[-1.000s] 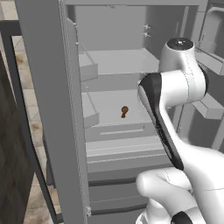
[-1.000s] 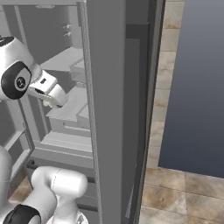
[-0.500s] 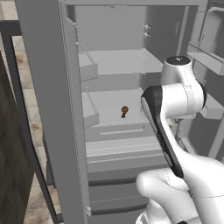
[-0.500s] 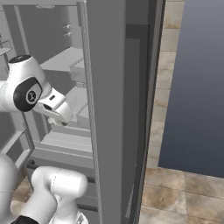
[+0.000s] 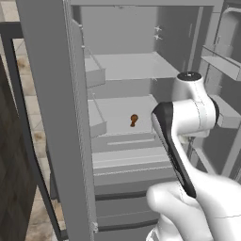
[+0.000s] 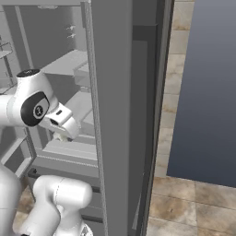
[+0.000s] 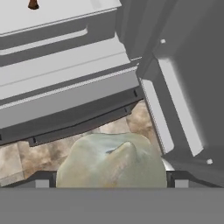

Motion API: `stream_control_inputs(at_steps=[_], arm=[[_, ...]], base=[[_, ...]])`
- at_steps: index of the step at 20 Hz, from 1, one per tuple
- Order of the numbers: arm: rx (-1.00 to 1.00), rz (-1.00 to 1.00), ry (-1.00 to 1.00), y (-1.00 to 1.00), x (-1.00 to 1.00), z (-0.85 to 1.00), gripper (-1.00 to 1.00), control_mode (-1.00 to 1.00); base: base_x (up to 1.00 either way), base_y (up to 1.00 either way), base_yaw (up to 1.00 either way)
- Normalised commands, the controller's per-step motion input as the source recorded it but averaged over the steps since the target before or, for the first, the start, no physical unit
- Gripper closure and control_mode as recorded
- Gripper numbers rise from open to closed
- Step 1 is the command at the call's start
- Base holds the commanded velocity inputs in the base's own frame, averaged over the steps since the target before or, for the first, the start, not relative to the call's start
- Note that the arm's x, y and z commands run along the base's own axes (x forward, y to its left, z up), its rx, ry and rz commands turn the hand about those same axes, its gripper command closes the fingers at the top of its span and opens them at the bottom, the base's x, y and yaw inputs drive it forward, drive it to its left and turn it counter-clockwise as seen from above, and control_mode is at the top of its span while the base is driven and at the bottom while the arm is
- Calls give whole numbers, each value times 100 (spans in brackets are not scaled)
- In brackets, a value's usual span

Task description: Retrieve the bottle and the shaker from the cabinet and place them next to the mixing bowl on the counter. Then add garlic from the fridge to the mixing bowl.

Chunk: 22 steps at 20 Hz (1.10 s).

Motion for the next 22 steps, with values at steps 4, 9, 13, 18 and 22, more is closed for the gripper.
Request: stream_control_inputs(at_steps=[4,9,13,18,22], arm=[[0,1,0,1,0,-1,100,-100],[0,0,0,0,0,0,100,100],[0,0,0,0,0,0,100,100],[0,0,0,0,0,0,100,100],[0,0,0,0,0,0,100,100]], base=[[0,0,0],[-43,0,-5],[-73,0,-12],[-63,0,-16],[-45,0,-21]])
